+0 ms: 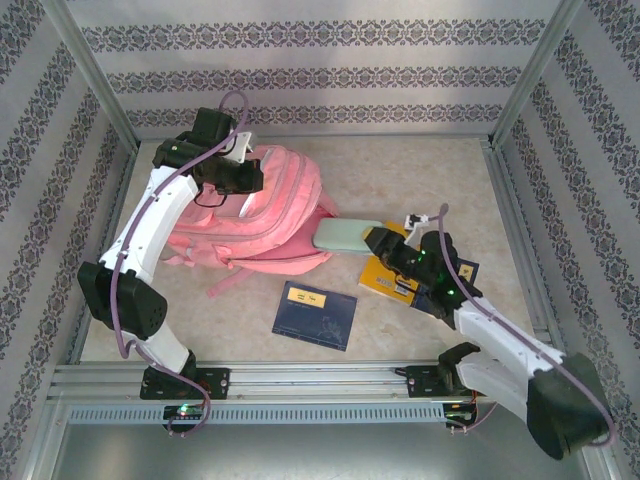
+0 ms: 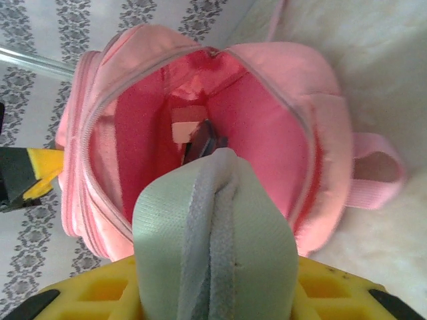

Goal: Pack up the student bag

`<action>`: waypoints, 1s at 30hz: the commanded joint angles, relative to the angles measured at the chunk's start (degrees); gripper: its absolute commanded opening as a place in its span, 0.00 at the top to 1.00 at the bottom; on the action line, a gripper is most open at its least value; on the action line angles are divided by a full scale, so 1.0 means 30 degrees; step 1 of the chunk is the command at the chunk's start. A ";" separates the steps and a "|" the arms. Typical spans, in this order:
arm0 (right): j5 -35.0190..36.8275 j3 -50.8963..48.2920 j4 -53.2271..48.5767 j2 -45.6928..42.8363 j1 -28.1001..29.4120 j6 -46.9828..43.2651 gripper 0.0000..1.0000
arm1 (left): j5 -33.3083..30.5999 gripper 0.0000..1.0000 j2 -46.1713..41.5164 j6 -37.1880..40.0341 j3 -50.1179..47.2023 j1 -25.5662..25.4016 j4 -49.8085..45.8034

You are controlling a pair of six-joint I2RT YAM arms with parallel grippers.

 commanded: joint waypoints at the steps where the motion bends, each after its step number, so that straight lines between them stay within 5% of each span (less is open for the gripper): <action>1: -0.0066 0.1584 0.3254 0.1280 0.0689 0.0684 0.60 | 0.1766 1.00 -0.1009 0.0339 0.0600 0.0201 0.0970; 13: -0.0421 0.5257 0.8316 0.9332 0.2383 0.2912 0.58 | 0.7412 1.00 -0.1072 -0.0556 0.0493 0.1421 0.2811; 19: -0.3588 0.7729 1.1986 1.4531 0.3338 0.4201 0.55 | 0.7660 1.00 -0.1797 -0.1376 -0.0754 0.2067 0.4062; 30: -0.4872 1.1632 1.0561 1.9209 0.5935 0.2747 0.48 | 0.8124 1.00 -0.1357 -0.2364 -0.1180 0.2192 0.5016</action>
